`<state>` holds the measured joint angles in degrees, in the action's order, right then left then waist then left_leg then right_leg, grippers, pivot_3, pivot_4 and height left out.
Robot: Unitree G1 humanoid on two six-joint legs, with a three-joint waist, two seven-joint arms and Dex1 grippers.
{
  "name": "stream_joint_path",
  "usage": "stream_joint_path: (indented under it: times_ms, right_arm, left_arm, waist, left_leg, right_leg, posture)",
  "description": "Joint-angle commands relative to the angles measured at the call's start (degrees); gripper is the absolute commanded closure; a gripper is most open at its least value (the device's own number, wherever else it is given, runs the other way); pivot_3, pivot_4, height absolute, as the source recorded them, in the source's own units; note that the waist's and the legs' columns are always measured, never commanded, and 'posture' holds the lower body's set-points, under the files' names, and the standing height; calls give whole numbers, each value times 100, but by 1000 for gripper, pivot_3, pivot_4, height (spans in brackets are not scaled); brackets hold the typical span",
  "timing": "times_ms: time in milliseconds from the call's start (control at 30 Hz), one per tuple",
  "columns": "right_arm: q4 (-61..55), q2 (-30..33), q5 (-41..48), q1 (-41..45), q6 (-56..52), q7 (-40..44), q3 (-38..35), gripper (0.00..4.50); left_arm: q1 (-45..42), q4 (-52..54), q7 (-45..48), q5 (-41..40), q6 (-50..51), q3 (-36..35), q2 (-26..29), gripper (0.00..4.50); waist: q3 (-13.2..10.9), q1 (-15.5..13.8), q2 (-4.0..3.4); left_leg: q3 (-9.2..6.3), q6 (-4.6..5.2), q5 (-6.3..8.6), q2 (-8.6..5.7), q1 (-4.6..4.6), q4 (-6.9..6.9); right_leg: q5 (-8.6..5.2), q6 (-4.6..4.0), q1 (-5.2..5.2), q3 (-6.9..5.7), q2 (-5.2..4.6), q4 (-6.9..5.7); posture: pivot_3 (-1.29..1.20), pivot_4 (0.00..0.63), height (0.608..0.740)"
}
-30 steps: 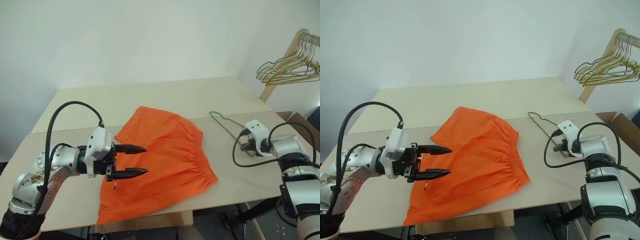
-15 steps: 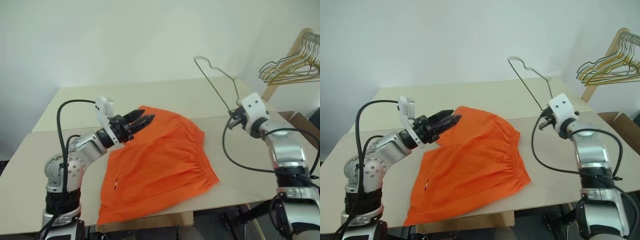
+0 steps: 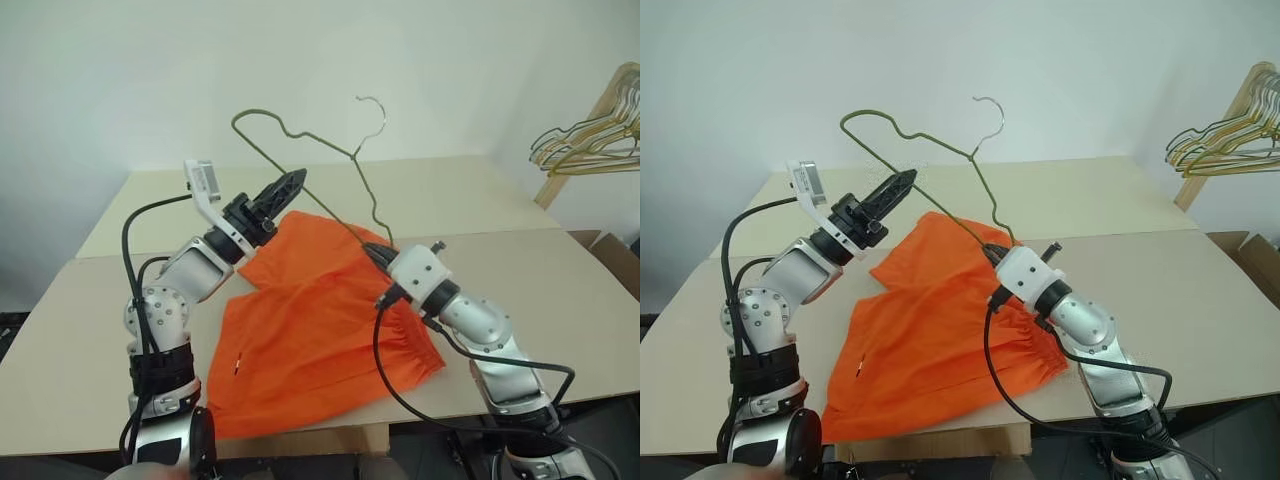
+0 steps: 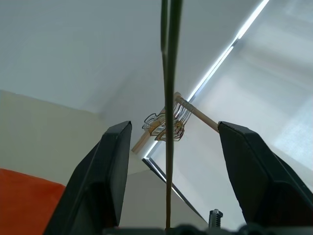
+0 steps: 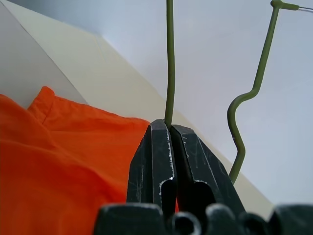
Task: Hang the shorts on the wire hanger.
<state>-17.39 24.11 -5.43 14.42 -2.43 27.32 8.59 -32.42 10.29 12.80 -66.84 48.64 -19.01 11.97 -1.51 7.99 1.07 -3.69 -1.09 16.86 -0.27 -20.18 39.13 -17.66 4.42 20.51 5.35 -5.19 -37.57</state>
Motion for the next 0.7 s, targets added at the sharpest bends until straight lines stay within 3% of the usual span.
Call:
stream_joint_path:
  times_ms: [33,100,367,533,567,700]
  right_arm:
    - [-71,9,-121,41,319,-74,12,4495]
    - [-25,-4,-162,47,372,-69,16,4500]
    - [88,-59,-276,9,468,-105,52,4500]
    - [112,-14,-352,56,640,-54,95,4500]
    - [136,56,-316,73,760,58,108,3940]
    - [281,0,-466,122,953,-213,41,2677]
  left_arm:
    - [-214,16,-11,-217,-158,-120,22,1655]
    - [-225,11,-32,-262,-167,-139,21,2026]
    - [-199,23,-98,-249,-205,-121,12,4480]
    - [-135,103,107,47,-294,77,123,4480]
    - [-124,164,205,315,-388,225,199,4500]
    - [-215,73,354,1067,-977,508,190,4500]
  waist:
    - [0,4,0]
    - [0,8,0]
    - [0,26,0]
    - [0,34,0]
    - [0,37,0]
    - [0,39,0]
  left_leg:
    - [0,0,0,0,0,0]
    - [0,0,0,-1,-1,0]
    - [0,0,0,0,0,0]
    - [0,0,0,-1,0,0]
    - [0,0,0,-1,0,0]
    - [0,-1,-1,-2,0,-1]
  right_leg:
    - [0,0,0,0,-1,1]
    - [0,0,-2,0,-2,3]
    - [0,0,-3,0,-1,3]
    - [0,0,-3,0,-1,3]
    - [0,0,-3,0,-1,4]
    - [0,0,-6,-2,-1,7]
  posture:
    - [-115,0,740]
    - [-115,0,740]
    - [-114,0,740]
    - [-114,0,740]
    - [-114,0,740]
    - [-116,0,740]
